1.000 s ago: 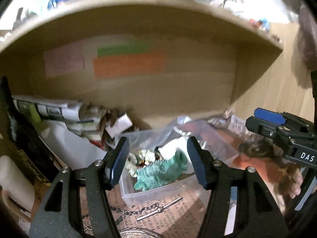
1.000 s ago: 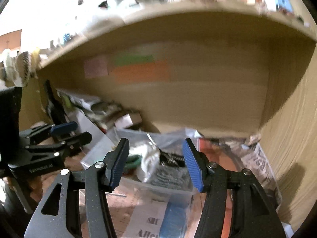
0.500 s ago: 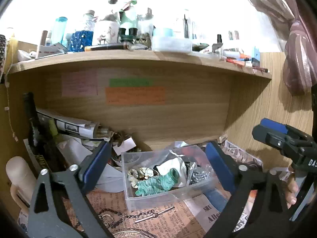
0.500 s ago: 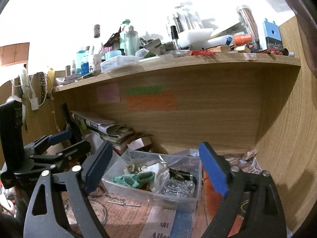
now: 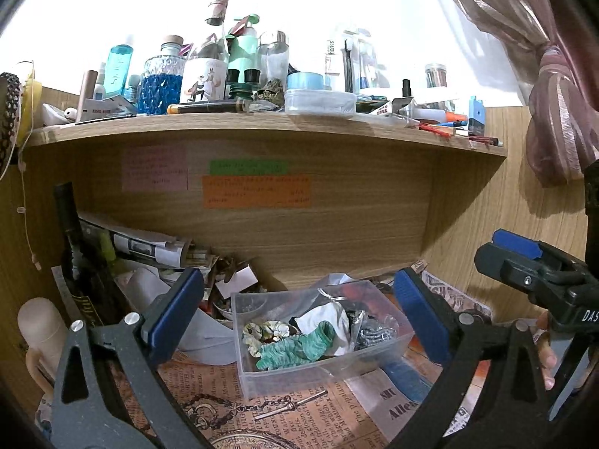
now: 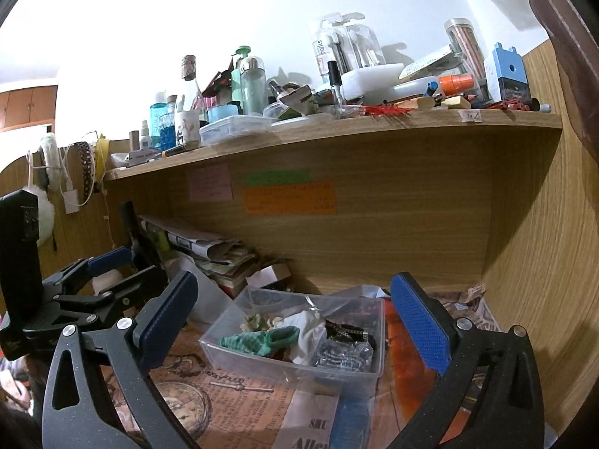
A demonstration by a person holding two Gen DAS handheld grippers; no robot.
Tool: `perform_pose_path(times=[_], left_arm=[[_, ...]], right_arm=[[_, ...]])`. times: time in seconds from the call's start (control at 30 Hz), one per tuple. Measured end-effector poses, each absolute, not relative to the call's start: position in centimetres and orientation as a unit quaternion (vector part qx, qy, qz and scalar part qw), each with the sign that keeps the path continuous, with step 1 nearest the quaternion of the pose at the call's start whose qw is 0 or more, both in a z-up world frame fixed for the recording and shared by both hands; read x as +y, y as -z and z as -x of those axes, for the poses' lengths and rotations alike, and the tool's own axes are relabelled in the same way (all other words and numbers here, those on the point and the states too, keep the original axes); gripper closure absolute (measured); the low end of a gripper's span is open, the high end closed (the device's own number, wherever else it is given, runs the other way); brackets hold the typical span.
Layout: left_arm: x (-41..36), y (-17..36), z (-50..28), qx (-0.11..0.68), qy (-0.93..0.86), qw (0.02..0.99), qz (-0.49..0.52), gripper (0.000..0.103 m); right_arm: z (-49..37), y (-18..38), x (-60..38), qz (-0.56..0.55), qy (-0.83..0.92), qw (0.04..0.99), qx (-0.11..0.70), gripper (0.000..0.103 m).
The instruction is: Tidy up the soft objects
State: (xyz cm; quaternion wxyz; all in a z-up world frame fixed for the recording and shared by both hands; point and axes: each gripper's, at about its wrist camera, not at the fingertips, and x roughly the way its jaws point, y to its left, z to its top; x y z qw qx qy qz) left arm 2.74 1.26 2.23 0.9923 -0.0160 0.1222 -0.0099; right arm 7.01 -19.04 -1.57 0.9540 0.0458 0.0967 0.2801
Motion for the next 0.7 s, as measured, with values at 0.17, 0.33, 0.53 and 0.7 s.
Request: perform_pose_path(times=[0.17, 0.33, 0.53, 0.7], left_arm=[[1.21, -2.21, -2.76, 0.123, 0.011, 0.992, 0.015, 0.0], [1.33, -2.18, -2.83, 0.124, 0.012, 0.992, 0.015, 0.0], [1.34, -2.15, -2.89, 0.125, 0.013, 0.992, 0.012, 0.0], [1.31, -2.15, -2.89, 0.126, 0.014, 0.992, 0.011, 0.0]], right_arm=[[-7.05, 1.67, -19.02, -0.048, -0.281, 0.954, 0.098, 0.0], [-7.06, 1.72, -19.03, -0.048, -0.281, 0.953, 0.099, 0.0], [-7.02, 1.74, -18.98, -0.049, -0.28, 0.954, 0.099, 0.0], [-7.0, 1.75, -18.96, -0.048, -0.279, 0.954, 0.099, 0.0]])
